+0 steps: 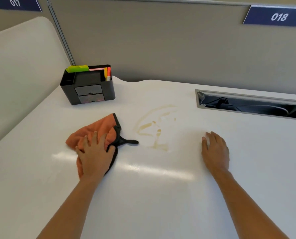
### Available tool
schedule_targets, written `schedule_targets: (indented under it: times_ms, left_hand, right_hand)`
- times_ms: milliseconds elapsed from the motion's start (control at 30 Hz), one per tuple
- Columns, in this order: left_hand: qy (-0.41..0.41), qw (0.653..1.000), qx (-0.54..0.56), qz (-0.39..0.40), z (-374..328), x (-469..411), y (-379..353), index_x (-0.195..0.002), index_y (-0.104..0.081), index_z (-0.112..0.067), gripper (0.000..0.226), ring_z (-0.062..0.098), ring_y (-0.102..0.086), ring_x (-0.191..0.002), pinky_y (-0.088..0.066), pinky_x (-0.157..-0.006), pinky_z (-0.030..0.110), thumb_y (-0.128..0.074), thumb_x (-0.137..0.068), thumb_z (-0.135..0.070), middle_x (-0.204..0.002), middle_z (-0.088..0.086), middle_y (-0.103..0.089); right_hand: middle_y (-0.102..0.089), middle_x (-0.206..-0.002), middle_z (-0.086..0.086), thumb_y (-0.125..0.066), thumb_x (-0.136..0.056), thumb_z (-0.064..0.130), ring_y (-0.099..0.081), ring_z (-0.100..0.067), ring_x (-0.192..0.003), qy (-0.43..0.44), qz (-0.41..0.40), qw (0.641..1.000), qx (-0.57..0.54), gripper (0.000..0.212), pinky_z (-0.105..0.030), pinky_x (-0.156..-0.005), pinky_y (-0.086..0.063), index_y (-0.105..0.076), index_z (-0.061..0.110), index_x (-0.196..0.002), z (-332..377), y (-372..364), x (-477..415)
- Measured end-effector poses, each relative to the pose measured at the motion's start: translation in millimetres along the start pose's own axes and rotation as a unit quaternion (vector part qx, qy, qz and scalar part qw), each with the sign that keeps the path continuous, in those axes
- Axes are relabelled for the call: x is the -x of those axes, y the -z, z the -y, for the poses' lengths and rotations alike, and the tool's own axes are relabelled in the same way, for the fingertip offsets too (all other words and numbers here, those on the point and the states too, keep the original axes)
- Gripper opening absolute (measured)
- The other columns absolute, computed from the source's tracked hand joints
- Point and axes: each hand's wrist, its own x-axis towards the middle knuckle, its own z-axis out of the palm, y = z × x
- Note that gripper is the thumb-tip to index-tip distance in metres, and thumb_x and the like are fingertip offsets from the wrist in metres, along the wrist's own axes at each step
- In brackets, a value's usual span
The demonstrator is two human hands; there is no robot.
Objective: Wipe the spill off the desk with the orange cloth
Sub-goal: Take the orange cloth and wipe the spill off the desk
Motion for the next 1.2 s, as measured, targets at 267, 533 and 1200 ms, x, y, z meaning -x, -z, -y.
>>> schedule_targets:
  times_ms: [267, 533, 1200]
  left_hand:
    - [-0.081, 0.995, -0.051, 0.037, -38.6, -70.3, -8.6, -0.141, -0.029, -0.021, 0.057, 0.040, -0.024, -0.136, -0.022, -0.111, 0.057, -0.041, -0.089, -0.041, -0.147, 0.016, -0.034]
    - [-0.242, 0.970, -0.011, 0.014, -61.6, -10.0, -8.1, -0.128, -0.054, -0.015, 0.056, 0.035, -0.051, -0.124, -0.040, -0.102, 0.050, -0.038, -0.079, -0.038, -0.132, 0.011, -0.058]
    - [-0.271, 0.962, -0.005, 0.029, -84.4, -73.6, -23.4, -0.130, -0.050, -0.017, 0.057, 0.034, -0.050, -0.124, -0.039, -0.102, 0.050, -0.033, -0.081, -0.040, -0.133, 0.009, -0.058]
  right_hand:
    - [-0.037, -0.149, -0.008, -0.033, -0.099, 0.030, -0.028, -0.025, -0.140, 0.014, 0.009, 0.998, 0.061, 0.046, -0.040, -0.115, -0.022, -0.038, 0.011, -0.140, -16.1, -11.2, -17.3]
    - [-0.034, -0.152, -0.002, -0.032, -0.099, 0.030, -0.024, -0.020, -0.142, 0.002, 0.014, 0.999, 0.040, 0.046, -0.037, -0.116, -0.020, -0.035, 0.016, -0.143, -18.1, -9.8, -13.6]
    - [-0.036, -0.150, 0.002, -0.034, -0.098, 0.029, -0.026, -0.017, -0.141, -0.011, 0.003, 0.999, 0.035, 0.045, -0.035, -0.115, -0.023, -0.039, 0.018, -0.141, -16.6, -13.7, -15.4]
